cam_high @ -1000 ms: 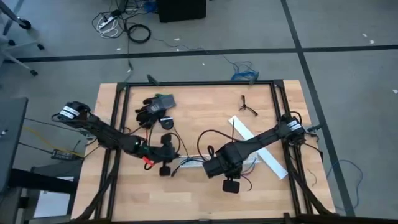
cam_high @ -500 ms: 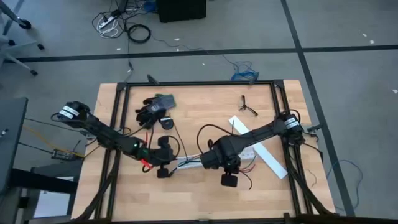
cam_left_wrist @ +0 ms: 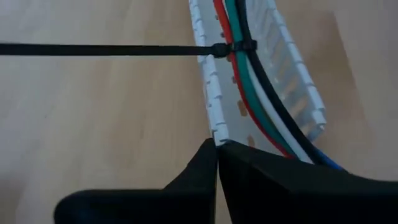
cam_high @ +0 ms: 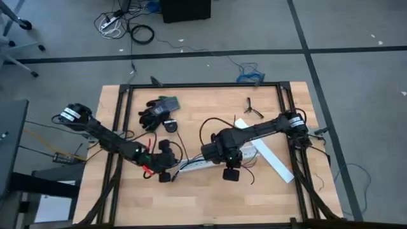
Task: Ziptie cables
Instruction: Put the zip tied cable wires into the white cable duct
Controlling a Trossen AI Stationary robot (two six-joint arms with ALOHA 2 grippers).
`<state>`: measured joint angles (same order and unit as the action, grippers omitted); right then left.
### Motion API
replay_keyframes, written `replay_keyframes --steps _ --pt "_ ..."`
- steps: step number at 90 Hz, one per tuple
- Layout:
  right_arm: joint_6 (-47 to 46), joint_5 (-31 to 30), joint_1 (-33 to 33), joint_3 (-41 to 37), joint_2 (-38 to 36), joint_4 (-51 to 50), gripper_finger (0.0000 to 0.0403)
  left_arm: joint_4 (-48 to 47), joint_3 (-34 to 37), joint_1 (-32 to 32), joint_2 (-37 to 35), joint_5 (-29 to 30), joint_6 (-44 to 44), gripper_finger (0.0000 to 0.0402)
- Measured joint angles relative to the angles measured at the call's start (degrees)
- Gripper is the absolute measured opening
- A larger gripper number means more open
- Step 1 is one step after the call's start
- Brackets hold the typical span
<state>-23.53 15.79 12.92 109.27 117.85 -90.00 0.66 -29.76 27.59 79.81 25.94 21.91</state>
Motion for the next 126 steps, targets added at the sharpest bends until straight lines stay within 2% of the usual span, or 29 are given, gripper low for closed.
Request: replay_keyframes --steps 16,44,77,102,126 --pt "4.7 3.0 -1.7 -3.6 3.9 0.0 0.0010 -2.8 0.0 1.6 0.0 2.5 2.8 0.0000" --pt "10.0 6.9 -3.3 -3.6 7.7 0.0 0.0010 -3.2 0.0 3.2 0.0 1.7 3.9 0.0000" --pt "11.2 4.9 -5.7 -3.6 7.7 0.0 0.0019 -3.4 0.0 3.3 0.0 0.8 4.1 0.0000" --pt "12.3 -3.1 -7.2 -3.6 7.7 0.0 0.0070 -4.8 0.0 3.6 0.0 -0.3 6.6 0.0000" --pt "12.9 -4.2 -8.3 -3.6 7.7 0.0 0.0134 -10.8 -0.2 3.7 -0.2 0.2 11.3 0.0000"
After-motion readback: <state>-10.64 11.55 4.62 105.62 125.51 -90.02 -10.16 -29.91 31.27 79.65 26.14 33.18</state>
